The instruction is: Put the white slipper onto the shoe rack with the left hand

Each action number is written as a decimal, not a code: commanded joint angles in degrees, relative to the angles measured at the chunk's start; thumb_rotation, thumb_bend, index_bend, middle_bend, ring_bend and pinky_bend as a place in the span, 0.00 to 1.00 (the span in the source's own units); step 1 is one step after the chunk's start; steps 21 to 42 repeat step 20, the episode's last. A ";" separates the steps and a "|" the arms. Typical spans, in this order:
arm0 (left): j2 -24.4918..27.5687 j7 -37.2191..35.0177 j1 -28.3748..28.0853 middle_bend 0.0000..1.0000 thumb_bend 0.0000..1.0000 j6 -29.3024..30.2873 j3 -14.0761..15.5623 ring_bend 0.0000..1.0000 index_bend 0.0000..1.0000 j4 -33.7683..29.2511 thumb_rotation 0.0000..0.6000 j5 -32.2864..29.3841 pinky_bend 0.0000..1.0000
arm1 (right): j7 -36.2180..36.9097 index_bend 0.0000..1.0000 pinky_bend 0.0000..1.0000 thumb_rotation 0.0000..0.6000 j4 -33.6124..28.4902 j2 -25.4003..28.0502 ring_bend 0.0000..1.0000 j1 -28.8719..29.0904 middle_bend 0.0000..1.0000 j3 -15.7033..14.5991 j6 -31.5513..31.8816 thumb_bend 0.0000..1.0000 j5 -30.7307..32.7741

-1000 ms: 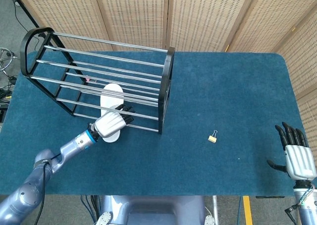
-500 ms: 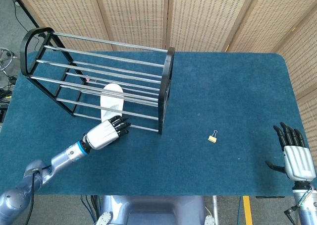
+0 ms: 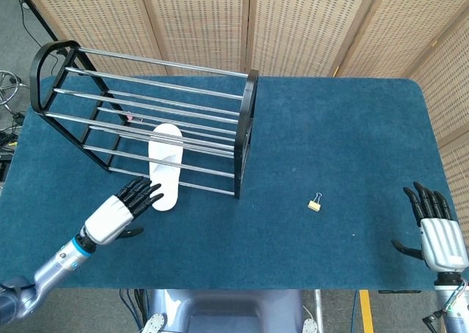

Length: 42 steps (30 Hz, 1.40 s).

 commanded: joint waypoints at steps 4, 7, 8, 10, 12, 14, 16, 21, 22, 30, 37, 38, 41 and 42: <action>16.87 13.28 8.02 0.00 0.00 -1.86 2.75 0.00 0.00 -28.95 1.00 -5.84 0.00 | 0.96 0.00 0.00 1.00 -1.38 1.37 0.00 -0.49 0.00 -0.20 0.55 0.00 -0.43; 20.12 17.45 10.30 0.00 0.00 -1.46 2.67 0.00 0.00 -34.75 1.00 -7.52 0.00 | 1.49 0.00 0.00 1.00 -1.85 2.08 0.00 -0.77 0.00 -0.33 0.81 0.00 -0.61; 20.82 18.35 10.83 0.00 0.00 -1.37 2.42 0.00 0.00 -35.91 1.00 -8.31 0.00 | 1.55 0.00 0.00 1.00 -1.91 2.24 0.00 -0.83 0.00 -0.34 0.86 0.00 -0.61; 22.52 19.81 12.66 0.00 0.00 -0.95 1.79 0.00 0.00 -39.64 1.00 -10.80 0.00 | 1.88 0.00 0.00 1.00 -2.17 2.67 0.00 -1.06 0.00 -0.31 1.18 0.00 -0.61; 23.34 20.43 13.93 0.00 0.00 -0.30 1.25 0.00 0.00 -41.57 1.00 -12.22 0.00 | 2.14 0.00 0.00 1.00 -2.34 2.93 0.00 -1.22 0.00 -0.22 1.60 0.00 -0.73; 23.50 20.52 15.58 0.00 0.00 1.35 0.07 0.00 0.00 -42.71 1.00 -13.92 0.00 | 2.32 0.00 0.00 1.00 -2.44 3.18 0.00 -1.47 0.00 -0.09 2.20 0.00 -0.81; 23.24 19.59 17.30 0.00 0.00 2.55 -1.14 0.00 0.00 -43.56 1.00 -15.65 0.00 | 2.45 0.00 0.00 1.00 -2.51 3.42 0.00 -1.75 0.00 -0.08 2.72 0.00 -0.96; 24.42 19.13 19.02 0.00 0.00 2.87 -2.79 0.00 0.00 -45.14 1.00 -17.38 0.00 | 2.58 0.00 0.00 1.00 -2.69 3.84 0.00 -2.06 0.00 -0.22 3.03 0.00 -1.14; 24.42 19.13 19.02 0.00 0.00 2.87 -2.79 0.00 0.00 -45.14 1.00 -17.38 0.00 | 2.58 0.00 0.00 1.00 -2.69 3.84 0.00 -2.06 0.00 -0.22 3.03 0.00 -1.14; 24.42 19.13 19.02 0.00 0.00 2.87 -2.79 0.00 0.00 -45.14 1.00 -17.38 0.00 | 2.58 0.00 0.00 1.00 -2.69 3.84 0.00 -2.06 0.00 -0.22 3.03 0.00 -1.14; 24.42 19.13 19.02 0.00 0.00 2.87 -2.79 0.00 0.00 -45.14 1.00 -17.38 0.00 | 2.58 0.00 0.00 1.00 -2.69 3.84 0.00 -2.06 0.00 -0.22 3.03 0.00 -1.14; 24.42 19.13 19.02 0.00 0.00 2.87 -2.79 0.00 0.00 -45.14 1.00 -17.38 0.00 | 2.58 0.00 0.00 1.00 -2.69 3.84 0.00 -2.06 0.00 -0.22 3.03 0.00 -1.14; 24.42 19.13 19.02 0.00 0.00 2.87 -2.79 0.00 0.00 -45.14 1.00 -17.38 0.00 | 2.58 0.00 0.00 1.00 -2.69 3.84 0.00 -2.06 0.00 -0.22 3.03 0.00 -1.14; 24.42 19.13 19.02 0.00 0.00 2.87 -2.79 0.00 0.00 -45.14 1.00 -17.38 0.00 | 2.58 0.00 0.00 1.00 -2.69 3.84 0.00 -2.06 0.00 -0.22 3.03 0.00 -1.14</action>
